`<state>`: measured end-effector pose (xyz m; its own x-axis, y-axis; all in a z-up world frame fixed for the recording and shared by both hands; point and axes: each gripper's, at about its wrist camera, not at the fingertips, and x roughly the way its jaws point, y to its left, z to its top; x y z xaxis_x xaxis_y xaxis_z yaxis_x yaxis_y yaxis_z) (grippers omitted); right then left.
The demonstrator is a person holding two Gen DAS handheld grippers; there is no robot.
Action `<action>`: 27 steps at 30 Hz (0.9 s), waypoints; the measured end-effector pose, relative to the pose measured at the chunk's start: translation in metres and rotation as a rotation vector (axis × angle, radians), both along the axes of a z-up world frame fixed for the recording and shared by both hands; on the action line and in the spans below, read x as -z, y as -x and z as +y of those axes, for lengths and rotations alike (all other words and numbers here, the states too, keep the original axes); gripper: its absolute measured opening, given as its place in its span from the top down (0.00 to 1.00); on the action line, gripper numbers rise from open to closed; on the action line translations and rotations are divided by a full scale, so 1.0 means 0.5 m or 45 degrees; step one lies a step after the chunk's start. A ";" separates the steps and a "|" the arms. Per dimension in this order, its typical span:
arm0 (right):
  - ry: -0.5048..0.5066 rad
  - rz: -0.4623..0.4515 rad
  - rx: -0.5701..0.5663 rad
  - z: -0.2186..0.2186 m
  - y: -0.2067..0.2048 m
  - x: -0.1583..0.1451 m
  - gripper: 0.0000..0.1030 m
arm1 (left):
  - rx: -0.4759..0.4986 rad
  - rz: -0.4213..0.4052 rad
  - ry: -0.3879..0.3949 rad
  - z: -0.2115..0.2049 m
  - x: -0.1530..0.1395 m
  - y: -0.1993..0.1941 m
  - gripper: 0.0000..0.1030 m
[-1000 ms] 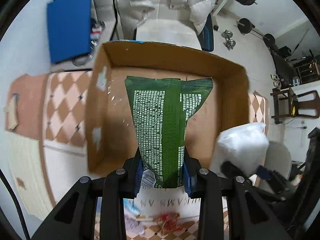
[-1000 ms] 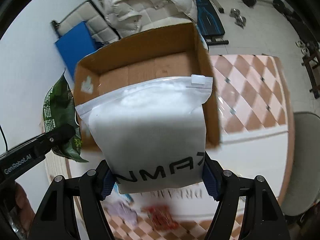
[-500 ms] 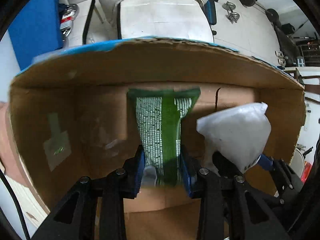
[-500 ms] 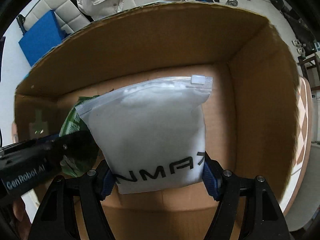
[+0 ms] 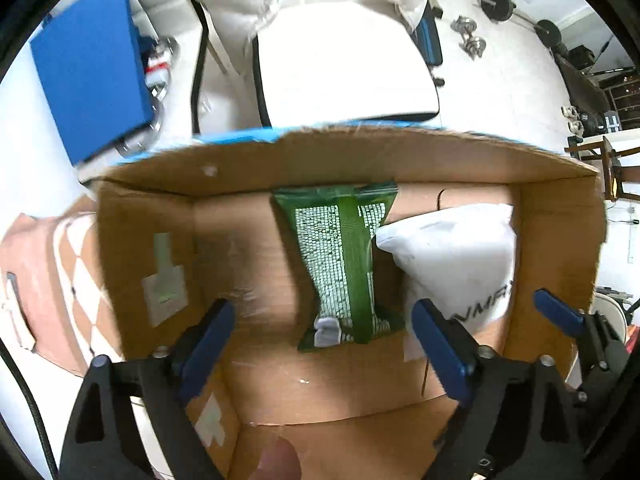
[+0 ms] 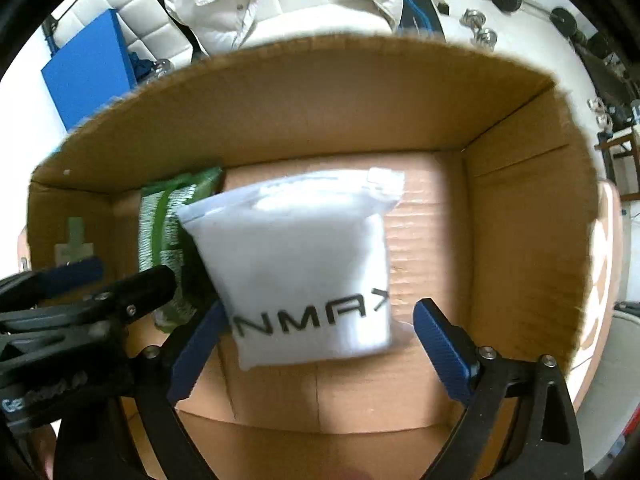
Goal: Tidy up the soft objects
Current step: 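Carry both bags into the cardboard box and open both grippers, then grasp the lavender cloth with the left gripper while the right grasps the red snack packet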
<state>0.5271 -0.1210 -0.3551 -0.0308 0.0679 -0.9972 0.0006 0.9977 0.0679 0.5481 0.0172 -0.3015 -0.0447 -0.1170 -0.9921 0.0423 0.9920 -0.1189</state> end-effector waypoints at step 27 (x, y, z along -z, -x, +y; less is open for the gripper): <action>-0.060 0.118 -0.230 -0.046 0.605 -0.079 0.00 | -0.595 0.262 0.044 0.196 0.082 0.710 0.21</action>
